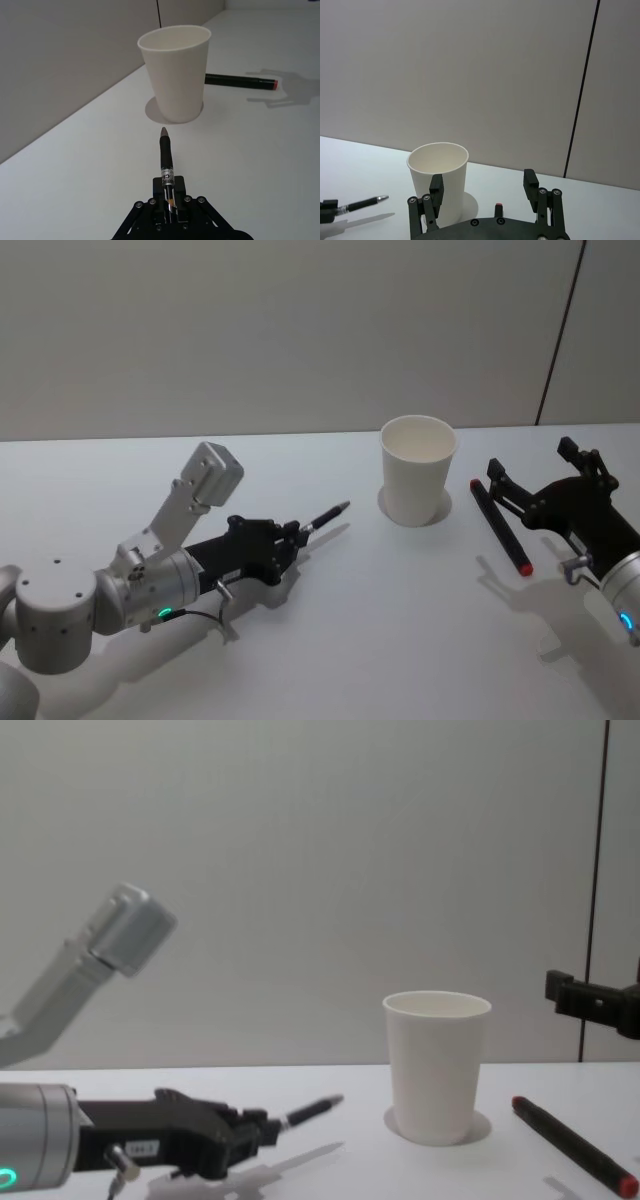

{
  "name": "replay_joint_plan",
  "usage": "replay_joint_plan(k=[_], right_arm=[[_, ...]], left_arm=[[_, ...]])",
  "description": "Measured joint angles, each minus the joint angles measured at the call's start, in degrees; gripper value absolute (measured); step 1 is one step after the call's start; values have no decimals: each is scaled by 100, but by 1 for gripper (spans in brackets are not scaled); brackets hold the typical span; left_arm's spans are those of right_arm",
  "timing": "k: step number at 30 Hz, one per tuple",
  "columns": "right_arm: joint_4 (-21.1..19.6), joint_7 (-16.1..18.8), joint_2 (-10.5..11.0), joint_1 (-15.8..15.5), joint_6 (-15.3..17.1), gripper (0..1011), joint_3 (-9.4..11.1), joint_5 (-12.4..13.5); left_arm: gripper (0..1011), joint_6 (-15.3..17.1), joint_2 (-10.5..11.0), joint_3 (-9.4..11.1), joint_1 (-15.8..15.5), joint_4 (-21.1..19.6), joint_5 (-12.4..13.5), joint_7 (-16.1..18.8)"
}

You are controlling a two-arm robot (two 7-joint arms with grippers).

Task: Place the pen into the pen holder.

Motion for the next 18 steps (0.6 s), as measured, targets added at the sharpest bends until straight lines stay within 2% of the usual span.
replay_joint_plan(k=[6,17,18], right_arm=[[0,0,0,0,0,1002,0,0],[0,0,0,0,0,1002,0,0],[0,0,0,0,0,1002,0,0]], left_arm=[[129,-299,111,-71,159,-229,-257,222],[130,-1277,414,-238,614,-805,-930,644],[129,-1277,414,-238,614,-805,-930,644]])
